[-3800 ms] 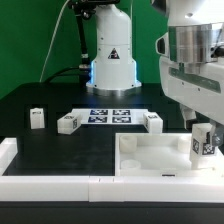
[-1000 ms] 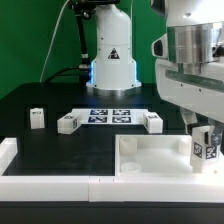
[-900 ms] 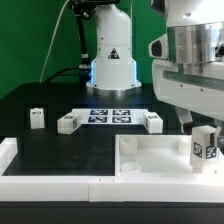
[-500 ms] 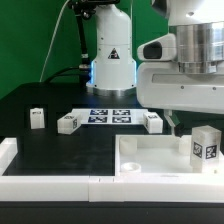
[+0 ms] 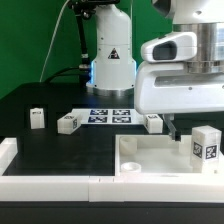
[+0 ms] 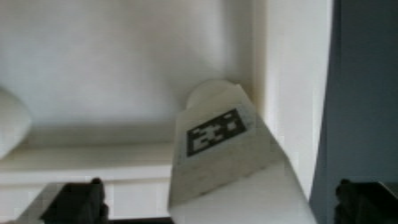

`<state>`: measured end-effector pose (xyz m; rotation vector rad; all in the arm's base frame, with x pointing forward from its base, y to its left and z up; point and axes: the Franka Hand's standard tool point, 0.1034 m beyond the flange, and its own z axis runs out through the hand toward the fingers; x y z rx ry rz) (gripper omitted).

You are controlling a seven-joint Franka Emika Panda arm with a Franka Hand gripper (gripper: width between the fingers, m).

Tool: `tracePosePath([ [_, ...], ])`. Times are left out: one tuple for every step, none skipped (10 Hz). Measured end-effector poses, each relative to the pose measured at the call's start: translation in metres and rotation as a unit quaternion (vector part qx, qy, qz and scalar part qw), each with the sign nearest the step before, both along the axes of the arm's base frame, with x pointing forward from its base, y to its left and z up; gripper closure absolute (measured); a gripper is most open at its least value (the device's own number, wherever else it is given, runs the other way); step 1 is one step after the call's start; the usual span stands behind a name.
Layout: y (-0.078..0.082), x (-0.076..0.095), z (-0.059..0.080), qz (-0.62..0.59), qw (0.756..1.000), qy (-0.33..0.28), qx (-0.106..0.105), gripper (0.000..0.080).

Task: Assemble one leg

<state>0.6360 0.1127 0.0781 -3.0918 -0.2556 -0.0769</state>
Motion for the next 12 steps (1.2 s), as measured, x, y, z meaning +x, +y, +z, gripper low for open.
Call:
tracePosePath([
  [-0.0008, 0.0001, 0.0000, 0.022, 1.000, -0.001, 0.000, 0.0191],
  [-0.0004, 0.0001, 0.0000, 0.009, 1.000, 0.000, 0.000, 0.0366],
  [-0.0003, 0.0001, 0.0000, -0.001, 1.000, 0.000, 0.001, 0.0366],
  [-0.0004, 0.0000, 0.0000, -0.014, 1.000, 0.001, 0.001, 0.0510],
  [-0.0003, 0.0000, 0.0000, -0.022, 1.000, 0.001, 0.003, 0.0509],
  [0.0012, -0.0002, 0.0000, -0.104, 0.994, 0.006, 0.011, 0.0509],
  [0.0030, -0.0004, -0.0001, -0.197, 0.980, 0.011, 0.021, 0.0509],
  [0.0025, -0.0006, -0.0003, -0.274, 0.961, 0.013, 0.030, 0.0509],
  [0.0029, -0.0013, -0.0005, -0.353, 0.935, 0.016, 0.036, 0.0509],
  [0.0034, -0.0020, -0.0006, -0.415, 0.909, 0.018, 0.041, 0.0509],
  [0.0036, -0.0022, -0.0007, -0.485, 0.873, 0.022, 0.047, 0.0509],
  [0.0039, -0.0023, -0.0007, -0.541, 0.839, 0.026, 0.051, 0.0509],
])
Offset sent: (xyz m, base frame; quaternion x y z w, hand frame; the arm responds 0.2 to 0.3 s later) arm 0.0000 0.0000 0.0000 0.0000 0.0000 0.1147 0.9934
